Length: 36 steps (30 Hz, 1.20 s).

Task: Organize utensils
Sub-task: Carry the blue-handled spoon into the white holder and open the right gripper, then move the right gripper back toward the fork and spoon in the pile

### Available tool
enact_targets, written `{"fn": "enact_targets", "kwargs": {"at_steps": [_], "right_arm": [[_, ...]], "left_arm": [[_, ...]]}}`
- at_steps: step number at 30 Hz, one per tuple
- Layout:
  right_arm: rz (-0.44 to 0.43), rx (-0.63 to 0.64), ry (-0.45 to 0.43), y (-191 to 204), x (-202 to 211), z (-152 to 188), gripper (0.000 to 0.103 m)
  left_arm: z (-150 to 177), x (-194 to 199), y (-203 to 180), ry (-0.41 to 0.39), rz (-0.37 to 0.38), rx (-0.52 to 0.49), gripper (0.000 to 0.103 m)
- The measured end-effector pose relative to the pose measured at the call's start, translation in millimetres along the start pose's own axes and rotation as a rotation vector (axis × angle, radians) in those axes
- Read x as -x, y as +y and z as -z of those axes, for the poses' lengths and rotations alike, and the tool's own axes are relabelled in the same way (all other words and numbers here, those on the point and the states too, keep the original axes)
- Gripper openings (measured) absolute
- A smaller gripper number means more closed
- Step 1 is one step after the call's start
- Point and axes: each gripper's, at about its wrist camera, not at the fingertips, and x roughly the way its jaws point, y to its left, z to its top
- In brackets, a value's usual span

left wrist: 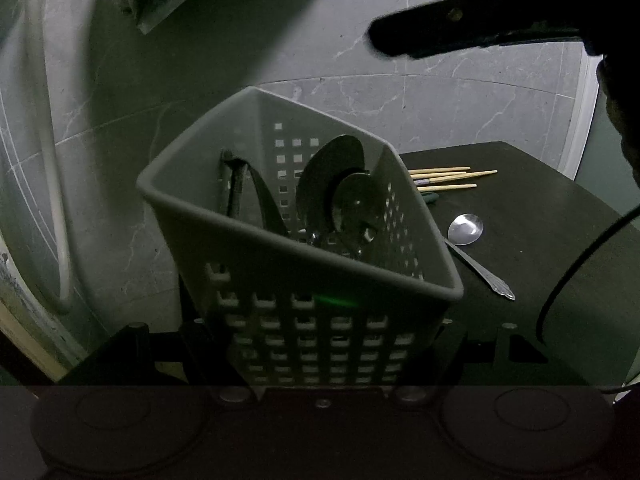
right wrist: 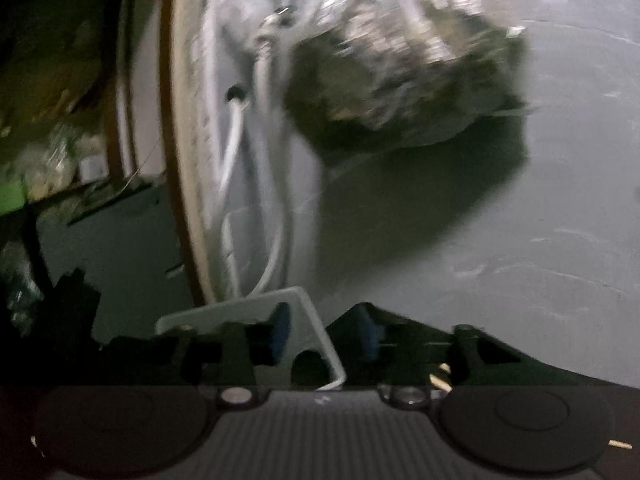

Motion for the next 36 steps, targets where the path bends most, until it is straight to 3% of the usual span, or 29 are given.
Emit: {"fn": "enact_targets", "kwargs": {"at_steps": [2, 6, 9, 17, 26, 36], "right_arm": [[0.05, -0.036, -0.022, -13.3, 7.5, 0.3, 0.064], [0.154, -0.074, -0.037, -39.2, 22.2, 6.2, 0.095], [0.235, -0.088, -0.003, -57.4, 30.4, 15.7, 0.103], [0.383, -0.244, 0.147, -91.7, 40.3, 54.4, 0.103], [0.412, -0.438, 0.343, -107.0, 21.0, 121.2, 0.103], [0.411, -0.503, 0.333, -118.7, 1.1, 136.8, 0.103]], "left_arm": [[0.3, 0.2, -0.2, 0.0, 0.0, 0.001, 0.076], [0.9, 0.0, 0.1, 0.002, 0.0, -0.002, 0.076], [1.1, -0.3, 0.1, 0.004, 0.0, -0.004, 0.076], [0.8, -0.8, 0.0, 0.005, -0.001, -0.005, 0.076], [1.3, -3.1, -1.9, 0.01, -0.007, -0.006, 0.077], [2.0, -2.8, -1.2, 0.011, -0.008, -0.004, 0.077]]}}
